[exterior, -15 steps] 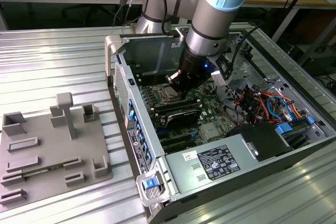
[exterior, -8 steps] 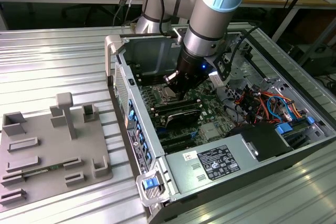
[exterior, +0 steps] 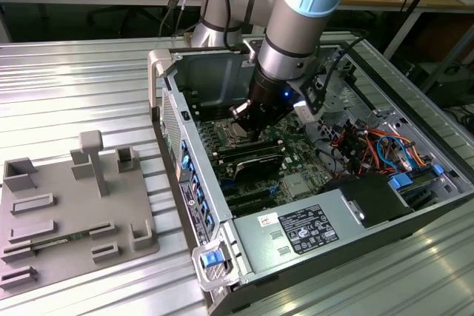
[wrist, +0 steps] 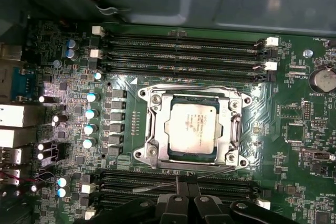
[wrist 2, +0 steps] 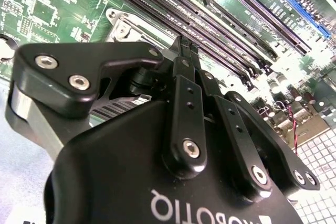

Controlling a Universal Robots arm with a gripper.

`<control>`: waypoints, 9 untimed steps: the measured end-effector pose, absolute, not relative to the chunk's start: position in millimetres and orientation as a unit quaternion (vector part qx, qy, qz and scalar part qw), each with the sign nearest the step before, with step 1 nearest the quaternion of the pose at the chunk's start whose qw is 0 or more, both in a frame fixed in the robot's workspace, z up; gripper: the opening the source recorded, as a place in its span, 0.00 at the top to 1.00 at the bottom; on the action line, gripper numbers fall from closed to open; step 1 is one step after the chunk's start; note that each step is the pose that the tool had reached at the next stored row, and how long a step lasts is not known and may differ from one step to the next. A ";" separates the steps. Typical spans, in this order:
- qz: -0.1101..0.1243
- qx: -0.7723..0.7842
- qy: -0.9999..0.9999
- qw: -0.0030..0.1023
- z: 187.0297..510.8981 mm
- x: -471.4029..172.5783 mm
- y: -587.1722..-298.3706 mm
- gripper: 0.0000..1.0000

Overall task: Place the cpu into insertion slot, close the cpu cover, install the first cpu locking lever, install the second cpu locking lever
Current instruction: 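Install the second cpu locking lever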

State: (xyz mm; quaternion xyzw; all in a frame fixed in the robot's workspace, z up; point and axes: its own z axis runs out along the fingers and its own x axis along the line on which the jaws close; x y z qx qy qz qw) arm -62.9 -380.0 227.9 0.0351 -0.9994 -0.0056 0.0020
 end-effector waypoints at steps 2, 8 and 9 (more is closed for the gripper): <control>-0.006 0.035 -0.999 0.002 227.9 -63.9 -380.0 0.89; -0.006 0.035 -0.999 0.002 227.9 -66.8 -380.0 0.89; -0.005 0.035 -0.999 0.002 227.9 -66.8 -380.0 0.89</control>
